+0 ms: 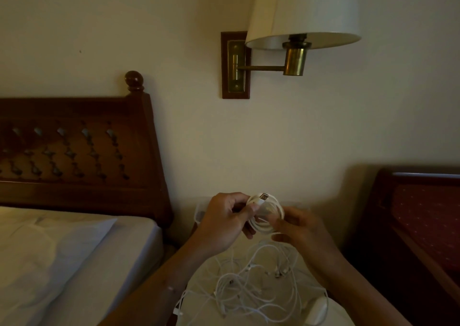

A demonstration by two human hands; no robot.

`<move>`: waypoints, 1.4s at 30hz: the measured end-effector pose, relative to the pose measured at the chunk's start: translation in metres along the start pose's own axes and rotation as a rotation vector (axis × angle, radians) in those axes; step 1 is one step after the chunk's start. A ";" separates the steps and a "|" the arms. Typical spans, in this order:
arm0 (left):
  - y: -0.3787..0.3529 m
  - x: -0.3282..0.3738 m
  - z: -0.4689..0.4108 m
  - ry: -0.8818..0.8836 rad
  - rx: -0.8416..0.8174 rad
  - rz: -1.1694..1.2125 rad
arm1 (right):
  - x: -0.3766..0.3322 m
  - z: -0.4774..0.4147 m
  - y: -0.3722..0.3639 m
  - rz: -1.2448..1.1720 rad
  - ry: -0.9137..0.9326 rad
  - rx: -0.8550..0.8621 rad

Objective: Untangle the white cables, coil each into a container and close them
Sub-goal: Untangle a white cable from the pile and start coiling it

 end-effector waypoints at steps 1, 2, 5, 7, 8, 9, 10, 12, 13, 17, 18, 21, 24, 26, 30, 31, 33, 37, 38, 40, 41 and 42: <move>-0.001 0.000 0.000 -0.003 -0.009 -0.014 | 0.000 0.001 -0.002 -0.021 0.003 -0.022; -0.001 -0.001 0.000 0.000 -0.013 -0.017 | 0.000 0.000 -0.003 -0.053 -0.005 -0.029; -0.002 -0.004 0.000 0.016 -0.014 0.010 | -0.001 -0.001 -0.004 -0.142 -0.052 -0.054; -0.003 -0.005 0.000 0.029 -0.014 0.028 | -0.002 -0.001 -0.003 -0.124 -0.045 -0.060; -0.004 -0.007 0.000 0.040 -0.010 0.050 | -0.003 -0.002 -0.003 -0.123 -0.041 -0.059; -0.004 -0.008 0.001 0.055 -0.004 0.077 | -0.003 -0.003 -0.002 -0.130 -0.042 -0.056; -0.005 -0.010 0.001 0.070 0.000 0.103 | -0.002 -0.004 -0.002 -0.136 -0.049 -0.055; -0.007 -0.013 0.002 0.093 0.001 0.143 | -0.001 -0.005 -0.003 -0.130 -0.070 -0.069; -0.008 -0.014 0.002 0.104 0.000 0.157 | -0.002 -0.006 -0.004 -0.124 -0.082 -0.080; -0.009 -0.020 0.001 0.151 0.025 0.171 | -0.001 -0.008 -0.002 -0.092 -0.111 -0.101; -0.009 -0.021 0.001 0.158 0.031 0.170 | 0.000 -0.009 -0.001 -0.083 -0.109 -0.091; -0.011 -0.017 -0.001 0.148 0.017 0.150 | -0.001 -0.009 0.001 -0.089 -0.100 -0.081; -0.009 -0.010 -0.002 0.119 -0.003 0.126 | -0.003 -0.006 -0.005 -0.271 -0.135 -0.213; -0.007 -0.008 -0.002 0.114 0.000 0.125 | -0.006 -0.003 -0.006 -0.370 -0.151 -0.276; -0.006 -0.003 -0.001 0.097 0.021 0.092 | -0.007 -0.004 -0.005 -0.274 -0.113 -0.233; -0.007 -0.002 -0.001 0.091 0.024 0.077 | -0.009 -0.004 -0.003 -0.201 -0.075 -0.193; -0.007 -0.001 -0.001 0.083 0.031 0.043 | -0.017 -0.002 0.002 -0.021 0.023 -0.095; -0.010 -0.002 -0.002 0.075 0.041 0.000 | -0.027 0.000 0.005 0.187 0.108 -0.037; -0.011 -0.002 -0.001 0.074 0.041 -0.006 | -0.028 -0.002 0.006 0.220 0.116 -0.026; -0.014 -0.003 0.000 0.072 0.041 -0.009 | -0.028 -0.005 0.009 0.253 0.116 -0.015; -0.014 -0.003 0.000 0.073 0.042 -0.006 | -0.028 -0.007 0.010 0.273 0.114 -0.020; -0.015 -0.004 0.000 0.078 0.042 -0.002 | -0.029 -0.008 0.010 0.305 0.114 -0.029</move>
Point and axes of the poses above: each hand's wrist, its own z-axis away from the middle knuckle, its own y-axis out of the back of the hand, x = y × z, the point moved 8 cm from there along -z, towards the middle knuckle, and after that the axes turned 7 degrees about -y, right-handed, at the moved point
